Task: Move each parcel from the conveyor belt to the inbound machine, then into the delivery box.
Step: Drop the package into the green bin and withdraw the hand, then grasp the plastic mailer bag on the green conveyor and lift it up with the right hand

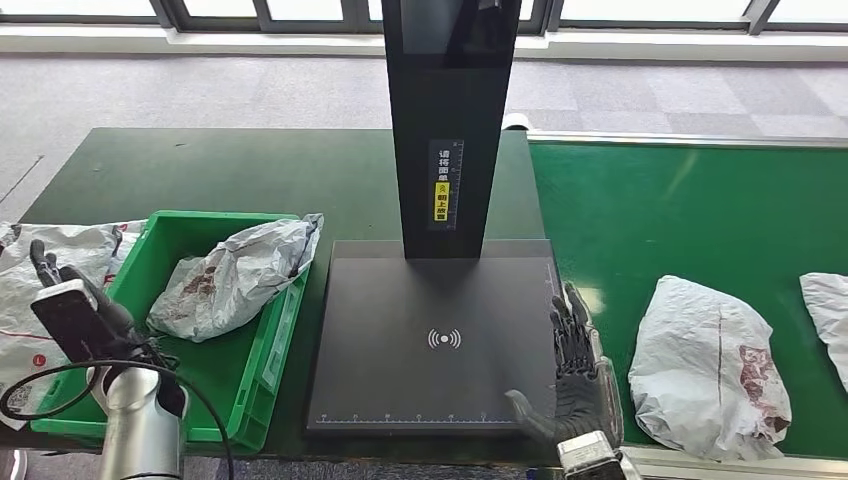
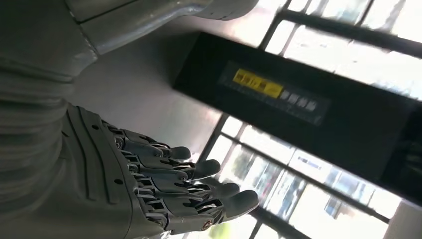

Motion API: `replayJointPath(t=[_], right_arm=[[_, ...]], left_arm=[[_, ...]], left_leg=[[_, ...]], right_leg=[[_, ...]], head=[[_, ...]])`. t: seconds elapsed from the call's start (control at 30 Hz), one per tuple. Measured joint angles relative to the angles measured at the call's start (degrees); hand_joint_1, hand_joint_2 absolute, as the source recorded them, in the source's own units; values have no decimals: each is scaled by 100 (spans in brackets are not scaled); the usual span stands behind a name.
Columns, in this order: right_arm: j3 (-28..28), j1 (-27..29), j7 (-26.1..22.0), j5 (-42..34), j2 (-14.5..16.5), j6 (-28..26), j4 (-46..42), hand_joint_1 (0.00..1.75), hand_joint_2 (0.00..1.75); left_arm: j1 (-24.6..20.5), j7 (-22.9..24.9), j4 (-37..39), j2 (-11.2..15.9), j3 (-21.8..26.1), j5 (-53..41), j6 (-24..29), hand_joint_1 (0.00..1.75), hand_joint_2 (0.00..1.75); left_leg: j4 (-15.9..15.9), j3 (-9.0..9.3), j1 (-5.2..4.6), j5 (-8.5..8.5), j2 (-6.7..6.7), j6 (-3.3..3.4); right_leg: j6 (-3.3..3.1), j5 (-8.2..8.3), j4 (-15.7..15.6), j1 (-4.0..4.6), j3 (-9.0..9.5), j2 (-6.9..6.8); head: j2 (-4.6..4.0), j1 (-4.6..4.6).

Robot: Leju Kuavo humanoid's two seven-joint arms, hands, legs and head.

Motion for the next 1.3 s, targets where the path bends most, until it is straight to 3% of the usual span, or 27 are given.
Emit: replayJointPath(t=[0.03, 0.13, 0.23, 0.37, 0.53, 0.7, 0.9, 1.3], right_arm=[[-81, -1, 182, 391, 4, -363, 0, 0, 0], [-578, -55, 979, 2026, 42, -1583, 57, 0, 0], [-1230, -190, 1358, 3043, 92, -2177, 233, 0, 0], [-1706, -281, 1444, 3310, 173, -2303, 405, 0, 175], [-2299, -494, 1924, 3947, 212, -2635, 756, 0, 175], [-3057, -721, 1892, 4184, 187, -2755, 1158, 0, 175], [-3580, -905, 1952, 4301, 131, -2607, 1420, 0, 175], [-4069, -1740, 2514, 4615, -527, -2363, 3655, 0, 175]], left_arm=[[138, -151, -203, -69, -22, 133, -27, 0, 0], [793, -723, -1083, -378, -296, 207, 73, 0, 0], [1371, -1039, -1878, -615, -845, -29, 452, 0, 0], [1713, -1058, -2431, -718, -1298, -80, 640, 0, 0], [1959, -1078, -2673, -741, -1747, -182, 602, 0, 0], [2080, -1077, -2681, -747, -2013, 247, 333, 0, 0], [2183, -1077, -2754, -776, -2026, 341, 209, 0, 0], [2274, -1077, -2937, -832, -2026, 11, 586, 0, 0]], left_leg=[[0, 0, 0, -2, 4, 2], [4, -7, -2, -10, 15, 13], [8, -23, -3, -16, 10, 23], [10, -24, -7, -21, 11, 30], [10, -23, -6, -19, 11, 29], [10, -24, -6, -19, 11, 29], [10, -26, -6, -19, 11, 29], [11, -24, -5, -17, 12, 34]], right_leg=[[0, 0, -1, 0, -2, 5], [1, -1, -8, -1, -11, 18], [6, -1, -17, -2, -12, 12], [13, -2, -20, -2, -14, 8], [12, -3, -19, 8, -12, 5], [13, -2, -18, 4, -12, 5], [13, -3, -18, 3, -14, 5], [16, 0, -19, -1, -13, 4]], head=[[0, -1], [0, 0], [0, 0], [0, -1], [0, 0], [0, 0], [0, 0], [0, 0]])
